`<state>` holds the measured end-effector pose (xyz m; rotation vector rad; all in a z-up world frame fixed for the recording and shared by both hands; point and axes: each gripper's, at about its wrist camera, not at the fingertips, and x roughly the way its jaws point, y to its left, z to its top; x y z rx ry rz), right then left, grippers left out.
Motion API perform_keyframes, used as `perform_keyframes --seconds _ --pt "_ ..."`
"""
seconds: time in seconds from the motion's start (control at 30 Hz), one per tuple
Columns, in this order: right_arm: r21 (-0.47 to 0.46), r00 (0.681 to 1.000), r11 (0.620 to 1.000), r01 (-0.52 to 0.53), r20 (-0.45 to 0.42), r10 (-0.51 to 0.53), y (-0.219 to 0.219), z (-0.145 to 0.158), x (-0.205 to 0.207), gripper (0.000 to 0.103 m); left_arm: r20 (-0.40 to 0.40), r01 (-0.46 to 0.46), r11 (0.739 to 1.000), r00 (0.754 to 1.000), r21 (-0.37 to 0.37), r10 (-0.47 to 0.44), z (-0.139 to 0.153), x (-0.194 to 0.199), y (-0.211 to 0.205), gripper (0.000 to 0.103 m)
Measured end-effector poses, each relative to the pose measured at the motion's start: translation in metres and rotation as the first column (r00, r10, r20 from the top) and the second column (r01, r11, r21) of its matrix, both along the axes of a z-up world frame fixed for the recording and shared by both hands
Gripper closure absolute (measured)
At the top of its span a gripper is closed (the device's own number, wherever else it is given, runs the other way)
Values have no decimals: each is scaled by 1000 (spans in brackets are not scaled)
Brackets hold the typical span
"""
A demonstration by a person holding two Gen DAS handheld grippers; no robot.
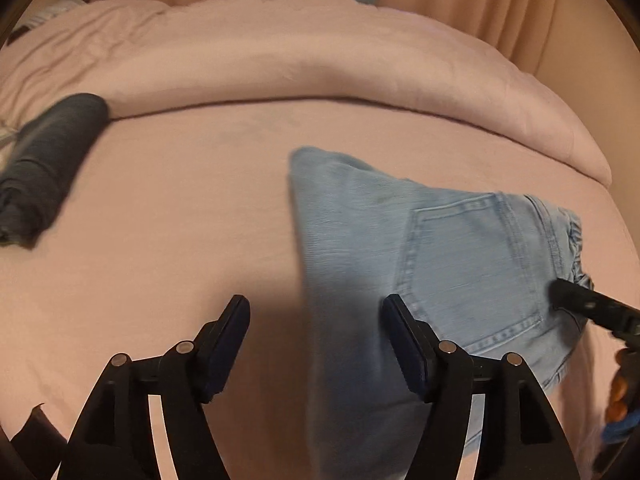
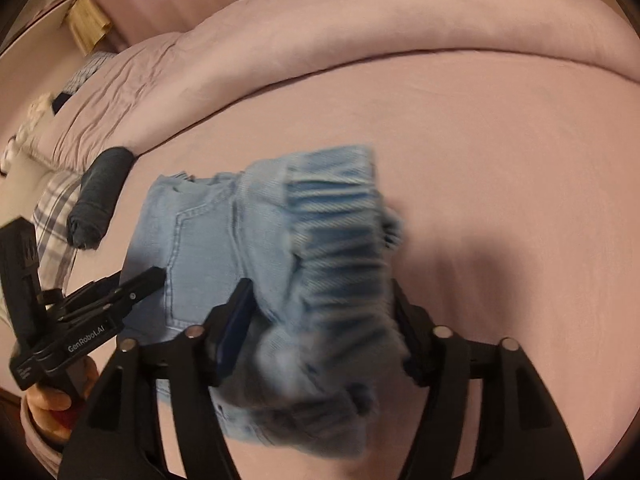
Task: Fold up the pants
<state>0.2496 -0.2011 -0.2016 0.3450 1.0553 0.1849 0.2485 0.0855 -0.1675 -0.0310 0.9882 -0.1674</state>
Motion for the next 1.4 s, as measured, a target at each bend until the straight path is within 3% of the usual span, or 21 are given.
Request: perform_keyframes --seconds 0.07,0.13,0.23,0.3,0.33,0.37,0.47,0.6,0.73,0.87,0.93,1.07,1.17,1.27,1.4 --pt "8 1000 1000 18 10 -19 -8 8 -9 36 39 -8 1000 999 14 7 9 -9 2 35" --pt "-65 996 996 66 56 -62 -13 22 -20 35 79 3 1000 997 13 -4 17 -18 0 35" --pt "-129 979 985 116 182 -92 -14 50 -36 34 114 63 998 991 16 -65 21 -22 -14 35" --pt "-132 966 991 35 257 0 0 61 -41 44 113 94 995 989 34 -97 16 -21 -26 35" --pt "-151 963 989 8 266 32 8 61 -41 56 104 99 994 989 35 -102 11 -21 -29 35" --pt "-180 959 983 -31 271 80 18 59 -40 60 94 101 994 990 34 -104 7 -17 -34 35" --pt "-273 959 953 -132 207 192 47 33 -32 62 59 94 992 993 89 -100 -14 -13 -44 34" --pt "-416 964 897 -148 143 226 56 2 -29 62 71 88 993 993 84 -94 -24 -15 -41 32" --pt "-434 964 885 -168 114 239 58 8 -28 61 21 82 992 996 98 -85 -8 -16 -41 32" --pt "-346 969 925 -160 125 214 60 38 -42 60 54 82 989 995 119 -89 21 -42 -44 32" --pt "-294 973 946 -134 141 181 57 62 -58 54 62 80 986 994 146 -90 39 -58 -44 32" --pt "-298 971 947 -121 162 175 60 95 -84 43 116 42 984 991 173 -63 73 -88 -42 32" --pt "-304 964 946 -117 195 181 60 122 -108 36 136 11 988 990 151 -32 99 -107 -36 17" --pt "-321 958 941 -110 217 186 61 139 -121 25 148 -17 989 989 147 -5 122 -128 -31 17" --pt "-330 953 938 -106 236 191 62 161 -145 24 177 -44 983 984 178 12 144 -147 -30 17"
